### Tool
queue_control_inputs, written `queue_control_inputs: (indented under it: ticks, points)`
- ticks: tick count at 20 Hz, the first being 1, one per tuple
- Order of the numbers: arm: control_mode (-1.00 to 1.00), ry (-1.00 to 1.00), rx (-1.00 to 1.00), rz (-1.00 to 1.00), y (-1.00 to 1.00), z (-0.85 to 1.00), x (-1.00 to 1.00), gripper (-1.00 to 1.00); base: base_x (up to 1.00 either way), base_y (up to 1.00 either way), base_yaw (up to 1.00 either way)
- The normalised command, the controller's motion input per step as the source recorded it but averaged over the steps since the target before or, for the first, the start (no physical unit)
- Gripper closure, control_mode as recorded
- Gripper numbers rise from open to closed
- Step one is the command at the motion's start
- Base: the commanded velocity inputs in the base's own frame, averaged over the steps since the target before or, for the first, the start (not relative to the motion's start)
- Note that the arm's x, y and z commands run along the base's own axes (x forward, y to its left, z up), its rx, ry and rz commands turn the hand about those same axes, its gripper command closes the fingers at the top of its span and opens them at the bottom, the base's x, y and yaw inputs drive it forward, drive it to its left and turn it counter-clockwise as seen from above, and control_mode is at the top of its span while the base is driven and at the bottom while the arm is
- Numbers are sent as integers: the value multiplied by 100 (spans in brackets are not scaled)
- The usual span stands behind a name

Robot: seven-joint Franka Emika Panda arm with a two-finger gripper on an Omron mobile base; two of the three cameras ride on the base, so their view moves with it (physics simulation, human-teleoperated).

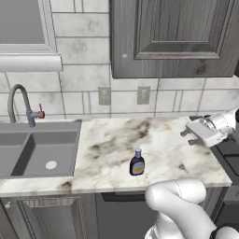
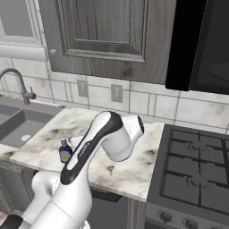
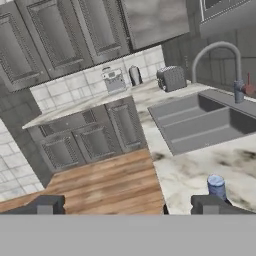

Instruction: Place the condiment bottle and condiment bottle from the counter to the top shelf of the fridge. If the existing items in the fridge are on the top shelf, move them to other shelves.

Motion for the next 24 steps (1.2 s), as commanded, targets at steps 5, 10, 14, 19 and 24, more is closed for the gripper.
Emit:
queue_control_inputs:
  ticks: [5, 10, 14, 19, 24]
  points:
    - [-100, 0, 6, 10, 0, -37, 21, -100, 0, 0, 0]
    - [-100, -1, 0, 8, 4, -20, 6, -100, 0, 0, 0]
    - [-100, 0, -2, 7, 3, -22, 2, -100, 0, 0, 0]
    - [-100, -2, -7, 4, 15, -36, 7, -100, 0, 0, 0]
    - [-100, -1, -4, 2, 20, -38, 10, -100, 0, 0, 0]
